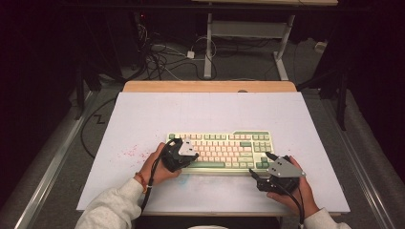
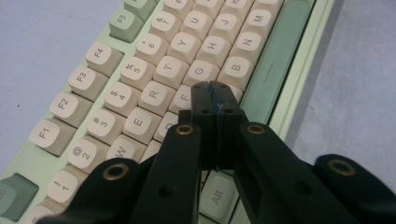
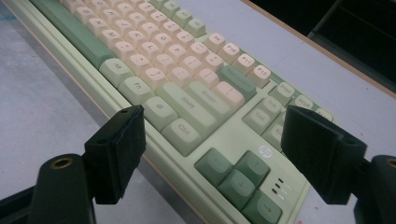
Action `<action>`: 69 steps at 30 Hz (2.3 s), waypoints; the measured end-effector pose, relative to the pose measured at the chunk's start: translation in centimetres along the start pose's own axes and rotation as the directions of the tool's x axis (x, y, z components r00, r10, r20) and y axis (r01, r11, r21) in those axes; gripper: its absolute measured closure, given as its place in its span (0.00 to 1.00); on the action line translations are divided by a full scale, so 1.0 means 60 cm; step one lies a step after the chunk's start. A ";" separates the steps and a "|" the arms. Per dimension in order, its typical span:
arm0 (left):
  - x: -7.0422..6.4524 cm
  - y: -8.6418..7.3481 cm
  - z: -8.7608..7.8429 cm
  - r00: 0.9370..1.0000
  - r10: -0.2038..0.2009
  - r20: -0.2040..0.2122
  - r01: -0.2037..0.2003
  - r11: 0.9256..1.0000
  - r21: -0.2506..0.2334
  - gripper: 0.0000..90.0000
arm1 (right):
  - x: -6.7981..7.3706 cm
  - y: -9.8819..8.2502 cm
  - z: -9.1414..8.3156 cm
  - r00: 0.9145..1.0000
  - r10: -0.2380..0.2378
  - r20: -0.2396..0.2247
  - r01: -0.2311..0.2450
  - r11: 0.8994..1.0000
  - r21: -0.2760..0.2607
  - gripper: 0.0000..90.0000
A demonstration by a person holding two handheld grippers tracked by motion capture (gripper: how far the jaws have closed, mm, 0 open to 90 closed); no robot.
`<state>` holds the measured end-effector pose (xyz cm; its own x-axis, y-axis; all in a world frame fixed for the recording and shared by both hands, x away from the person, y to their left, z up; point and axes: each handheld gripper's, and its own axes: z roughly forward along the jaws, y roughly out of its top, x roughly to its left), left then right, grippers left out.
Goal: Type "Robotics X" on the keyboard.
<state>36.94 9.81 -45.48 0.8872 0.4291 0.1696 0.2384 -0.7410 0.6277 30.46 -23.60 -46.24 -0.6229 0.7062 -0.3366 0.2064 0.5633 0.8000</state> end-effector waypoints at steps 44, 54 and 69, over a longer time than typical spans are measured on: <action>0.026 -0.010 -0.024 0.998 -0.032 -0.045 0.031 0.999 -0.022 0.97 | 0.002 0.003 -0.001 1.000 -0.008 -0.007 0.008 1.000 -0.001 0.25; 0.036 -0.015 -0.014 0.998 -0.041 -0.041 0.042 0.999 0.013 0.97 | 0.004 0.001 0.002 1.000 -0.014 -0.018 0.014 1.000 0.013 0.25; 0.041 -0.018 -0.008 0.998 -0.050 -0.043 0.051 0.998 0.025 0.96 | 0.004 0.001 0.002 1.000 -0.016 -0.021 0.016 1.000 0.018 0.25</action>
<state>38.69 11.94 -45.38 0.8560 0.4879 0.1707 0.2937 -0.7308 0.6162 30.43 -23.37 -46.36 -0.6414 0.6883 -0.3389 0.2097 0.5822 0.7855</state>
